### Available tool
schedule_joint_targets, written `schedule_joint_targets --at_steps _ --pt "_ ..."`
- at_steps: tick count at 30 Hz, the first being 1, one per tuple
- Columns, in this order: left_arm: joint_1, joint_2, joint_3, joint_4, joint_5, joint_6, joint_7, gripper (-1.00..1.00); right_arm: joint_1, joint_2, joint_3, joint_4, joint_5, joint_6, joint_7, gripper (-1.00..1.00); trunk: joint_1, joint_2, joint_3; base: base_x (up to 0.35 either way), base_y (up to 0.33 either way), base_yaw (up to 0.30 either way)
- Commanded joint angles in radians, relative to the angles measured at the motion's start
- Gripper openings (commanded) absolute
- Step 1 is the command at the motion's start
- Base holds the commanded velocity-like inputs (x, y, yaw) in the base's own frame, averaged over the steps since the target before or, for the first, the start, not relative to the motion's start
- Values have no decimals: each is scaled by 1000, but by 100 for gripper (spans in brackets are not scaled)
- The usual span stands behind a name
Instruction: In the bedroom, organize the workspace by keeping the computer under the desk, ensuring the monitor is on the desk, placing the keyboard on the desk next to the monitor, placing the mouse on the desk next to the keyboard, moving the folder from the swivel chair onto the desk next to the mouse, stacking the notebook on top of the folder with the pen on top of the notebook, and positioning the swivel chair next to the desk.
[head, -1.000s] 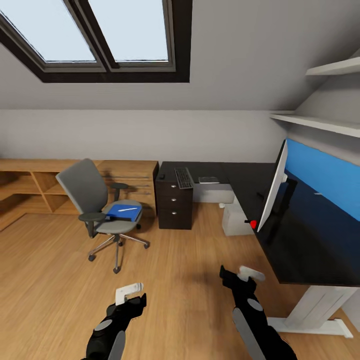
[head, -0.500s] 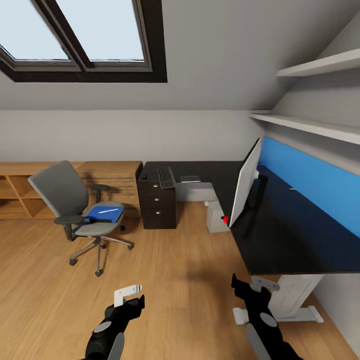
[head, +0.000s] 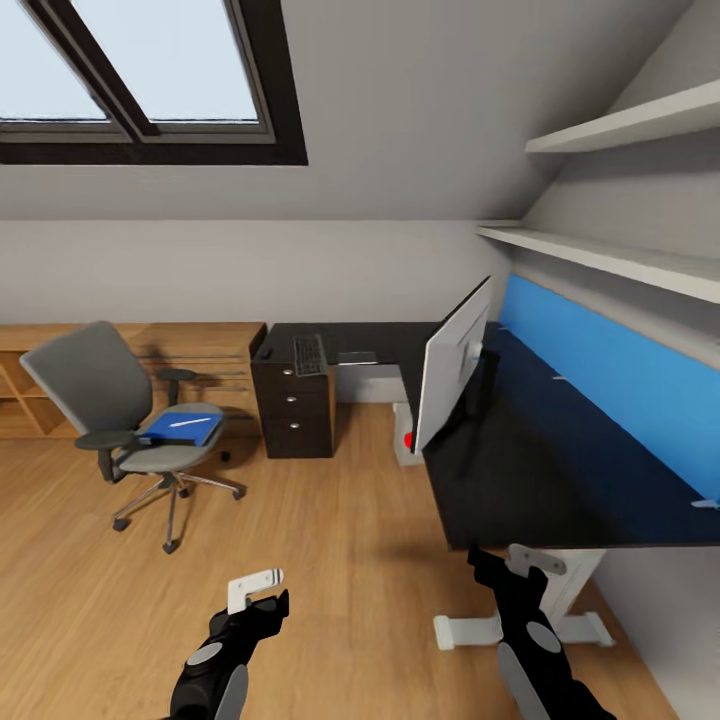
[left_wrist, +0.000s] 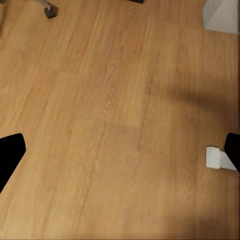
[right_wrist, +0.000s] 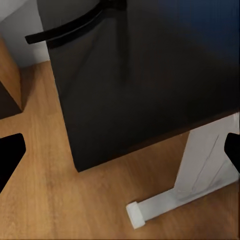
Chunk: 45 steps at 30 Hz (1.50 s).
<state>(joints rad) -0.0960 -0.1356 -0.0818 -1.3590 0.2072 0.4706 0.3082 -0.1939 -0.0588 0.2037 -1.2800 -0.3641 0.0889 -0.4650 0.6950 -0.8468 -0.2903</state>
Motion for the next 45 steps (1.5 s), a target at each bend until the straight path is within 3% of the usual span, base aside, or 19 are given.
schedule_joint_targets --at_steps 1,2,3,10,17,22,25,28,31,34,36,37,38,42,45 --pt "-1 0 -1 -2 11 3 9 100 -1 -2 3 -4 -4 3 -8 100 0 -1 -1 68 -341 0" --pt "-1 2 -1 -2 11 3 9 100 -1 -9 3 -8 -4 1 -9 100 0 -1 -1 111 -330 0" --pt "-1 11 0 -4 10 3 10 100 -1 -34 3 -12 -5 -2 -9 100 0 -1 -1 189 -291 0" --pt "-1 42 3 -11 12 3 10 100 -1 -40 2 -13 -6 -3 -10 100 0 -1 -1 221 -249 0" --pt "-1 53 12 -11 12 3 11 100 -1 -46 -1 -10 -5 -7 -6 100 0 -1 -1 211 -174 0" --pt "-1 55 44 -12 14 3 11 100 -2 -63 -1 11 8 -29 -1 100 0 -1 -1 44 -37 0" --pt "-1 56 66 -12 15 3 9 100 -7 -71 -6 33 37 -37 0 100 0 -1 -1 14 -12 0" --pt "-1 56 92 -13 15 3 7 100 -57 -95 -20 94 68 -46 0 100 0 -1 -1 4 -3 0" --pt "-1 56 115 -14 16 3 7 100 -158 -113 -25 206 77 -76 1 100 0 -1 -1 2 -1 0" --pt "-1 56 132 -24 16 3 6 100 -331 -124 -28 432 81 -137 27 100 0 -1 -1 0 0 0" --pt "-1 56 136 -31 16 3 6 100 -399 -125 -28 540 82 -163 55 100 0 -1 -1 0 0 0" --pt "-1 56 138 -37 16 3 6 100 -466 -125 -28 652 82 -190 91 100 0 -1 -1 0 0 0" --pt "-1 56 140 -44 16 3 6 100 -588 -123 -27 855 83 -248 166 100 0 -1 -1 0 0 0" --pt "-1 55 140 -48 17 3 7 100 -680 -122 -25 986 84 -287 224 100 0 -1 -1 0 0 0" --pt "-1 54 139 -50 17 3 7 100 -708 -125 -24 1027 84 -297 259 100 0 -1 -1 0 0 0"
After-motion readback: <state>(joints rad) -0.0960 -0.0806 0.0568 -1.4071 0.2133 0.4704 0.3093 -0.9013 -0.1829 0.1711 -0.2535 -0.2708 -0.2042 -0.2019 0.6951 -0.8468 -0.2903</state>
